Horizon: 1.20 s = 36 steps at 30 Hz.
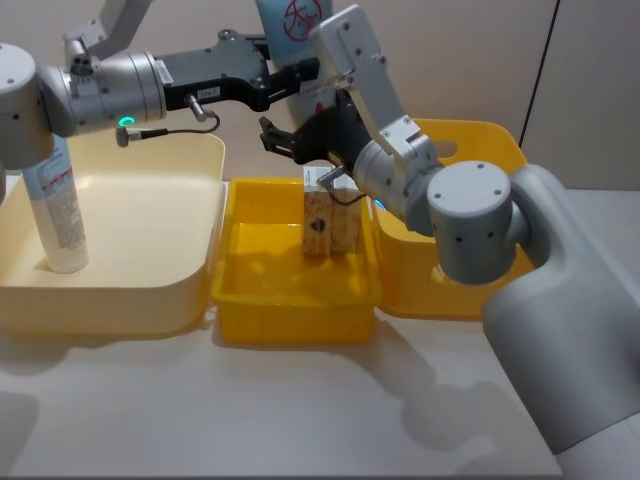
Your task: Bimanual collaborative sorting of washing and personal care products
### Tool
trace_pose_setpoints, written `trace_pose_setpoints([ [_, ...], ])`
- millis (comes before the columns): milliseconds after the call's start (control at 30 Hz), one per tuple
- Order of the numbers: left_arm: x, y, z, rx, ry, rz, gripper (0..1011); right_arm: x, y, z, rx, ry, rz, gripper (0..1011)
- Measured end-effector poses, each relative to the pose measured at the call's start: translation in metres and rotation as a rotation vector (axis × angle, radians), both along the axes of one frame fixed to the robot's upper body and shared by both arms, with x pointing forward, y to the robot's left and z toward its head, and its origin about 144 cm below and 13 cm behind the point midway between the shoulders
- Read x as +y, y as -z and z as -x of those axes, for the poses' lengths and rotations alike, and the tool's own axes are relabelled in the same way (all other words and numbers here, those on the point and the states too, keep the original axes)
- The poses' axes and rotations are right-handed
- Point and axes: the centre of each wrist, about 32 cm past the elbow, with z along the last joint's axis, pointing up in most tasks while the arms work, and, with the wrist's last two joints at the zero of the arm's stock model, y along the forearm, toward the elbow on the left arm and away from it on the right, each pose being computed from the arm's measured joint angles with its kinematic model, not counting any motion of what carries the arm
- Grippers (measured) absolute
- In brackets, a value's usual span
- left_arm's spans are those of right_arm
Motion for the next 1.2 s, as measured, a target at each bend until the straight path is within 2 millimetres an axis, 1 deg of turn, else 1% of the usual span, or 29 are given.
trace_pose_setpoints([
  [467, 0.0011, -0.0001, 0.0008, 0.001, -0.001, -0.001, 314, 0.0073, -0.0033, -0.005, -0.035, 0.006, 0.017, 1001],
  [667, 0.0011, 0.0003, 0.0011, 0.002, -0.002, -0.001, 314, 0.0088, -0.0036, -0.006, -0.042, 0.008, 0.022, 883],
  [733, 0.001, 0.0003, 0.0012, 0.002, -0.001, 0.0, 314, 0.0091, -0.0037, -0.0061, -0.043, 0.009, 0.023, 818],
  [800, 0.0008, 0.0003, 0.0013, 0.002, -0.001, 0.0, 314, 0.0094, -0.0039, -0.0063, -0.044, 0.009, 0.024, 786],
  [833, 0.0008, 0.0003, 0.0013, 0.002, -0.001, 0.0, 314, 0.0097, -0.0039, -0.0064, -0.044, 0.008, 0.024, 736],
  [900, 0.0007, 0.0004, 0.0014, 0.002, -0.001, 0.0, 314, 0.0101, -0.004, -0.0065, -0.045, 0.008, 0.025, 694],
  [1067, 0.0007, 0.0004, 0.0015, 0.002, -0.002, 0.001, 314, 0.0106, -0.0041, -0.0067, -0.047, 0.007, 0.027, 663],
  [1200, 0.0007, 0.0004, 0.0015, 0.002, -0.001, 0.001, 314, 0.0108, -0.0042, -0.0069, -0.048, 0.007, 0.028, 660],
])
